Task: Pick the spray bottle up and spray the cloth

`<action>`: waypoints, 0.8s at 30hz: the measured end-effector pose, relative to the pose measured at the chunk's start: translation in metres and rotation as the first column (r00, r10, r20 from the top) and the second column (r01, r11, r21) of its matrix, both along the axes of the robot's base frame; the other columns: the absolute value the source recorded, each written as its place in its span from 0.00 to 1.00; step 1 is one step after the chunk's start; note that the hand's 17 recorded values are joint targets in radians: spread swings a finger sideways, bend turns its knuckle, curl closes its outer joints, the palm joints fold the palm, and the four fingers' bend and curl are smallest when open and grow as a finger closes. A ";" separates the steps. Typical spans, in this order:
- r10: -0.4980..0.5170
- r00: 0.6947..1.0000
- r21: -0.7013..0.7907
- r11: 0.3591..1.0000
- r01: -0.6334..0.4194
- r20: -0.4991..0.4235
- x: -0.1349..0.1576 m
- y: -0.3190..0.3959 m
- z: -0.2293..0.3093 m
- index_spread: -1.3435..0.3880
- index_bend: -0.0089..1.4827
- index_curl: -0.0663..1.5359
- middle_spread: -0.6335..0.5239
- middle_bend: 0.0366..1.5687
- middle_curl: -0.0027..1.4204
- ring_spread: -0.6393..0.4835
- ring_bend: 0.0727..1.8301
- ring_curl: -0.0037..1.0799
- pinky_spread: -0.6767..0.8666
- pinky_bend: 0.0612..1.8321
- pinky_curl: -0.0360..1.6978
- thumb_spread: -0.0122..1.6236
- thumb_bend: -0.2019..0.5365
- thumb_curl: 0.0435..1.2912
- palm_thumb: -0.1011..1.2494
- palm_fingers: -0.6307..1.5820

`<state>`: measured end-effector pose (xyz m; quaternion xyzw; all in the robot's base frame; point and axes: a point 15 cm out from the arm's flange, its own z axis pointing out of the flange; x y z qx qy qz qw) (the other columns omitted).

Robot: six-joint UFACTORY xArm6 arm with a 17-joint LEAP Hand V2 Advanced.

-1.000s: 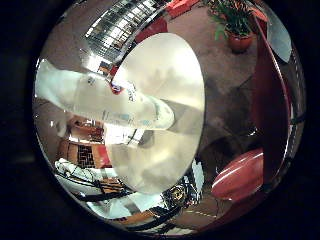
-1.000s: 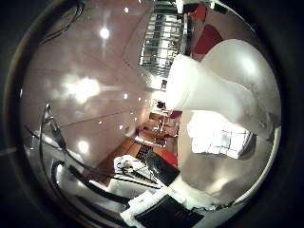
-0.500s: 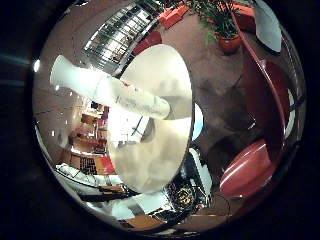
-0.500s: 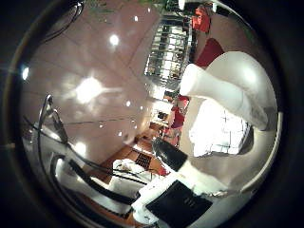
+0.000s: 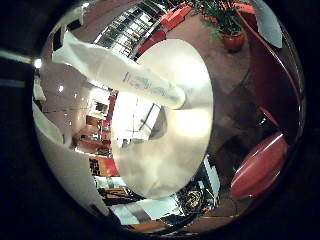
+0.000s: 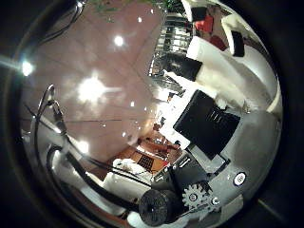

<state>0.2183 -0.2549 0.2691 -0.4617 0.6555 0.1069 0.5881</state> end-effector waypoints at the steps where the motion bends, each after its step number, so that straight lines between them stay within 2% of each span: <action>1: -0.003 1.000 0.000 1.000 0.003 0.011 0.001 0.001 0.001 0.58 0.35 0.40 0.37 0.54 0.51 0.36 0.59 0.54 0.25 0.47 0.37 0.63 0.25 0.33 0.70 0.80; 6: -0.026 0.999 -0.007 1.000 0.026 0.047 0.005 -0.002 0.008 0.57 0.56 0.52 0.37 0.68 0.59 0.34 0.67 0.63 0.25 0.57 0.48 0.63 0.26 0.36 0.74 0.77; 9: -0.053 0.996 -0.012 0.998 0.054 0.068 0.004 -0.008 0.014 0.58 0.63 0.57 0.37 0.72 0.63 0.34 0.69 0.67 0.26 0.60 0.55 0.63 0.26 0.38 0.76 0.76; 14: -0.104 0.990 -0.009 0.994 0.105 0.094 -0.001 -0.018 0.019 0.61 0.71 0.60 0.38 0.76 0.65 0.33 0.70 0.74 0.27 0.62 0.64 0.64 0.26 0.41 0.79 0.76; 24: -0.167 0.980 -0.007 0.986 0.169 0.111 -0.013 -0.032 0.023 0.65 0.77 0.57 0.40 0.80 0.65 0.34 0.69 0.80 0.29 0.59 0.74 0.66 0.26 0.45 0.82 0.77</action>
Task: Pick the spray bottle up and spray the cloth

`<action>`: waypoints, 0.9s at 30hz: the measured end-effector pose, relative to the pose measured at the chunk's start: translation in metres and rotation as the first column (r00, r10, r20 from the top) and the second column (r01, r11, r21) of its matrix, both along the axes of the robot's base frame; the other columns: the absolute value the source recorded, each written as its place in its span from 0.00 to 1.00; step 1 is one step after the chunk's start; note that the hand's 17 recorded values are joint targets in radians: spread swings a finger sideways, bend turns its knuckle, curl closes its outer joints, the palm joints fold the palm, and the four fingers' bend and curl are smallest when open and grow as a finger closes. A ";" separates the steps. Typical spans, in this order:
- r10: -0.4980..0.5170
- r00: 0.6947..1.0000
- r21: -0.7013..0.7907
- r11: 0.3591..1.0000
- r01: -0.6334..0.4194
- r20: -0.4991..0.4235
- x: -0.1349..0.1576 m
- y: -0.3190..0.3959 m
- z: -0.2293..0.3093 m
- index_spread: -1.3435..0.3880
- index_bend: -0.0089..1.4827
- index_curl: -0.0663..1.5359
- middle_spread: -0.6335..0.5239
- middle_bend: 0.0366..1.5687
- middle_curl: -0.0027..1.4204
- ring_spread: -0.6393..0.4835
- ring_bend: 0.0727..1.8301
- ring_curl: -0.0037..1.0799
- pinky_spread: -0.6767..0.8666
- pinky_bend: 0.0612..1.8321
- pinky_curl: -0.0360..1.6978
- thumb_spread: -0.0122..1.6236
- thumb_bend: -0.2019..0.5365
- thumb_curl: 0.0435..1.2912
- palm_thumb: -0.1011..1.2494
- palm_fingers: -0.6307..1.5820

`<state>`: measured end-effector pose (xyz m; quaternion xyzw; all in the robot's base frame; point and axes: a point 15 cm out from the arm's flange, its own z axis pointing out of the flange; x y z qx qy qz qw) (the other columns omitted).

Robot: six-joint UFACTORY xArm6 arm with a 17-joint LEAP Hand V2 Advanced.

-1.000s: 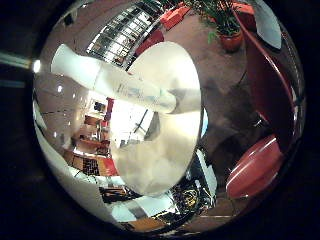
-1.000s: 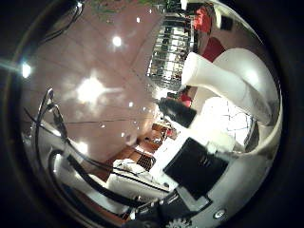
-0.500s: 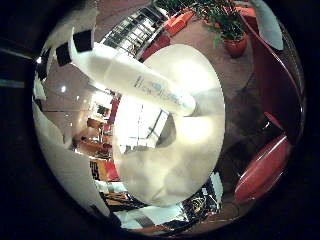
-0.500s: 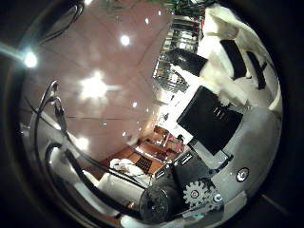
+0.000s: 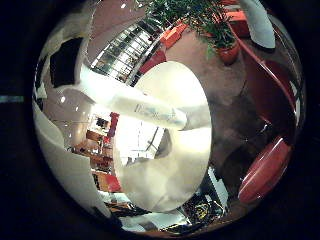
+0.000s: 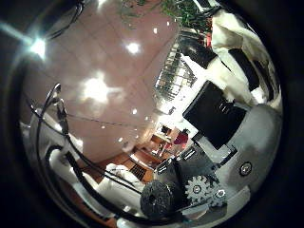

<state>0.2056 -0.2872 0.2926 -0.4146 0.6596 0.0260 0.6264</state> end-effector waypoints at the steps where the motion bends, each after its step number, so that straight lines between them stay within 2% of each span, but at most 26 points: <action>1: -0.004 1.000 0.002 1.000 0.004 0.001 -0.001 -0.001 0.000 0.65 0.77 0.57 0.40 0.80 0.65 0.33 0.69 0.80 0.29 0.59 0.75 0.66 0.26 0.45 0.82 0.78; 6: -0.011 1.000 0.012 1.000 0.011 0.010 -0.007 -0.001 0.003 0.65 0.78 0.56 0.40 0.81 0.63 0.33 0.68 0.82 0.30 0.57 0.78 0.66 0.26 0.46 0.83 0.78; 10: -0.028 0.999 0.029 0.999 0.027 0.020 -0.014 -0.003 0.003 0.65 0.74 0.55 0.40 0.79 0.62 0.33 0.68 0.82 0.29 0.55 0.76 0.67 0.23 0.44 0.73 0.74; 15: -0.021 0.999 0.054 0.998 0.019 0.036 -0.016 -0.001 0.003 0.62 0.46 0.53 0.40 0.72 0.59 0.34 0.71 0.75 0.24 0.49 0.69 0.65 0.24 0.42 0.66 0.60; 18: -0.018 0.999 0.056 0.998 0.016 0.035 -0.017 0.000 0.003 0.59 0.35 0.52 0.39 0.68 0.58 0.35 0.72 0.70 0.21 0.45 0.66 0.65 0.24 0.40 0.64 0.55; 22: -0.016 0.999 0.049 0.999 0.014 0.036 -0.019 0.000 0.001 0.60 0.28 0.52 0.39 0.64 0.58 0.35 0.72 0.67 0.24 0.36 0.64 0.68 0.24 0.37 0.62 0.46; 25: -0.016 0.999 0.051 0.999 0.015 0.037 -0.020 0.000 0.000 0.60 0.26 0.50 0.42 0.57 0.55 0.36 0.68 0.64 0.30 0.31 0.63 0.69 0.24 0.35 0.61 0.38; 27: -0.015 0.999 0.050 0.999 0.013 0.038 -0.020 0.000 0.000 0.61 0.25 0.48 0.44 0.50 0.52 0.39 0.62 0.60 0.38 0.29 0.61 0.69 0.24 0.34 0.60 0.34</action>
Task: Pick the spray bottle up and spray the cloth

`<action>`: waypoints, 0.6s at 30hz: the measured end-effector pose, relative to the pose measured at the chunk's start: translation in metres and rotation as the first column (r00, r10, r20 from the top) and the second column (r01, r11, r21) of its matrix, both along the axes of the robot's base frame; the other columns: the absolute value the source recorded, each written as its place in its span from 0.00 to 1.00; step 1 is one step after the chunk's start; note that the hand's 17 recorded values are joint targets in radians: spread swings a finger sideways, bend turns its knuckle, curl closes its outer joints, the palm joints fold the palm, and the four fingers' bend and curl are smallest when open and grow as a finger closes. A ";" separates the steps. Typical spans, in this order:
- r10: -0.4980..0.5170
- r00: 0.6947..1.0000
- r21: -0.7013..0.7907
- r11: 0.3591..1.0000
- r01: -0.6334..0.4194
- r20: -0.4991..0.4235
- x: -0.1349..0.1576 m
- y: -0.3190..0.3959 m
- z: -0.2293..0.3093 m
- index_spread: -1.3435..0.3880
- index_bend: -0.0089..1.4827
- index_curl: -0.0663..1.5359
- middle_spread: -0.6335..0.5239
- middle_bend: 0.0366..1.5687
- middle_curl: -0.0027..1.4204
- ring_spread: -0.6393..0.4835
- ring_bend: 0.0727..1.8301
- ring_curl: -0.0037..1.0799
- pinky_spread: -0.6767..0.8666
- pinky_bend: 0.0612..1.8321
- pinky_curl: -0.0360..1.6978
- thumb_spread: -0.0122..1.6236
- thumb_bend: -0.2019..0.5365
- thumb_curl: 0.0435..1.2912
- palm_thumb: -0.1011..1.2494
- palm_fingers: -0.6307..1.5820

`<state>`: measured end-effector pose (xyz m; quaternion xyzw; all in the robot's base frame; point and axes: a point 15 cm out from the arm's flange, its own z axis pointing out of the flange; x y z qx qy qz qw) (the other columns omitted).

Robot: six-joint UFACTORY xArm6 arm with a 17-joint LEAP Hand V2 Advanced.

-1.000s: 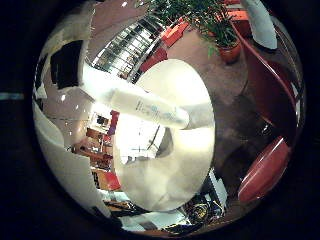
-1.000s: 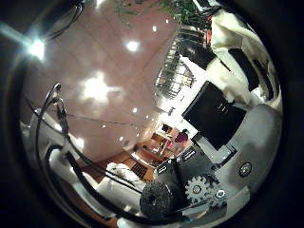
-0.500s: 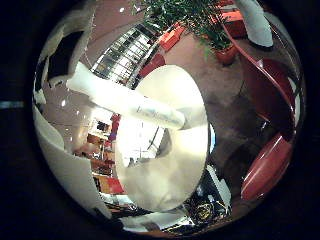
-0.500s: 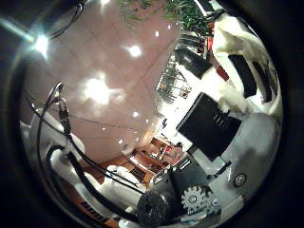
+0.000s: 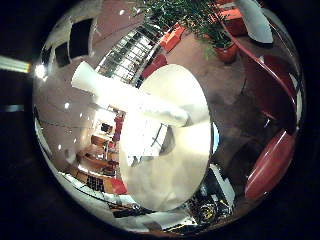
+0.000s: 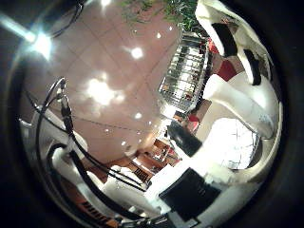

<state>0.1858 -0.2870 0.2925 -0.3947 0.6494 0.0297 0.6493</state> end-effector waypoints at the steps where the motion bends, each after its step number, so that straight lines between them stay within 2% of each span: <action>1: 0.000 1.000 0.001 1.000 0.000 0.000 0.000 0.000 -0.001 0.62 0.25 0.47 0.46 0.46 0.50 0.42 0.58 0.58 0.43 0.28 0.60 0.69 0.24 0.34 0.60 0.32; 5: 0.004 1.000 0.003 1.000 -0.004 -0.005 -0.001 0.001 -0.003 0.63 0.19 0.40 0.55 0.29 0.39 0.58 0.41 0.45 0.63 0.25 0.51 0.69 0.24 0.32 0.58 0.27; 8: 0.020 1.000 0.009 1.000 -0.019 -0.024 -0.003 0.004 -0.008 0.61 0.14 0.35 0.61 0.18 0.32 0.69 0.29 0.36 0.71 0.21 0.44 0.69 0.24 0.31 0.56 0.27; 13: 0.042 0.998 0.018 0.999 -0.042 -0.043 -0.001 0.007 -0.015 0.58 0.11 0.29 0.63 0.11 0.27 0.75 0.20 0.29 0.73 0.18 0.35 0.69 0.24 0.29 0.54 0.28; 18: 0.058 0.997 0.015 0.998 -0.058 -0.057 0.008 0.009 -0.020 0.61 0.09 0.23 0.66 0.10 0.25 0.77 0.18 0.27 0.72 0.18 0.30 0.68 0.24 0.28 0.53 0.27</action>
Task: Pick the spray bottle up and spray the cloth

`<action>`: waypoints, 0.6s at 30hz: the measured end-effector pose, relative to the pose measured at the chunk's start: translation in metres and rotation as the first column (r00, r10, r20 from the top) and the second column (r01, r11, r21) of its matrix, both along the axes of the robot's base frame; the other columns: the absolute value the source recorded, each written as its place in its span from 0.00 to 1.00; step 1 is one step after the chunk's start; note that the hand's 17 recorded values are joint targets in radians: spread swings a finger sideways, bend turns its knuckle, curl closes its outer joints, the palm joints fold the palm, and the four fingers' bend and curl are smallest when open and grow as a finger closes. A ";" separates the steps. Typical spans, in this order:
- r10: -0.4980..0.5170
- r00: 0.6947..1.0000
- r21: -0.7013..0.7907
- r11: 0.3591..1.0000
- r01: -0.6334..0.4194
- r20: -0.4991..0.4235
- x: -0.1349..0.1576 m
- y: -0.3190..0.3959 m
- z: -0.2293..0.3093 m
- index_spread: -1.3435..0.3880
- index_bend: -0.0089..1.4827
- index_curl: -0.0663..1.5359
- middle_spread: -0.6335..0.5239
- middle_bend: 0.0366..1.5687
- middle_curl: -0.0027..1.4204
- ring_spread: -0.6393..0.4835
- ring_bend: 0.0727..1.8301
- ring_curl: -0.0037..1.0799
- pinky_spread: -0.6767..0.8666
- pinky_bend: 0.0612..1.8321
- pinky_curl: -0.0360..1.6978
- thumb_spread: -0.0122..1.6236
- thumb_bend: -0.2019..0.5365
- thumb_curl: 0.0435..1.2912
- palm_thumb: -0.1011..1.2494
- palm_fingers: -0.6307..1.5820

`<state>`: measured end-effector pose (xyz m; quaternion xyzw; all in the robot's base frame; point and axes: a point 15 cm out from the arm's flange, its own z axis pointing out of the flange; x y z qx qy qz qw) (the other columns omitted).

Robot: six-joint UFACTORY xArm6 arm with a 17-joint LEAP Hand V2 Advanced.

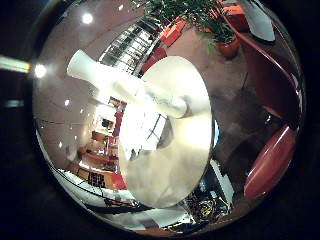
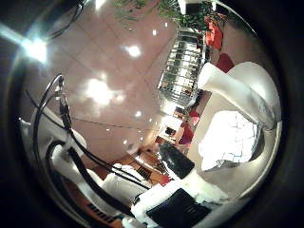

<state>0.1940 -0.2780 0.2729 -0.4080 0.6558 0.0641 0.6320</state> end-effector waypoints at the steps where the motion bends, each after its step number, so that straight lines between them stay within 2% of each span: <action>1: -0.006 1.000 -0.003 1.000 0.005 -0.009 0.001 -0.002 -0.003 0.61 0.09 0.22 0.67 0.10 0.24 0.78 0.18 0.26 0.72 0.18 0.30 0.68 0.24 0.28 0.53 0.27; 9: -0.029 0.999 0.005 1.000 0.029 -0.040 0.011 -0.009 -0.016 0.68 0.11 0.20 0.72 0.10 0.23 0.78 0.17 0.25 0.70 0.19 0.25 0.68 0.24 0.27 0.53 0.28; 18: -0.003 0.998 0.005 1.000 0.004 -0.061 0.045 -0.006 -0.028 0.72 0.11 0.20 0.73 0.12 0.24 0.78 0.18 0.25 0.70 0.17 0.22 0.68 0.24 0.26 0.54 0.31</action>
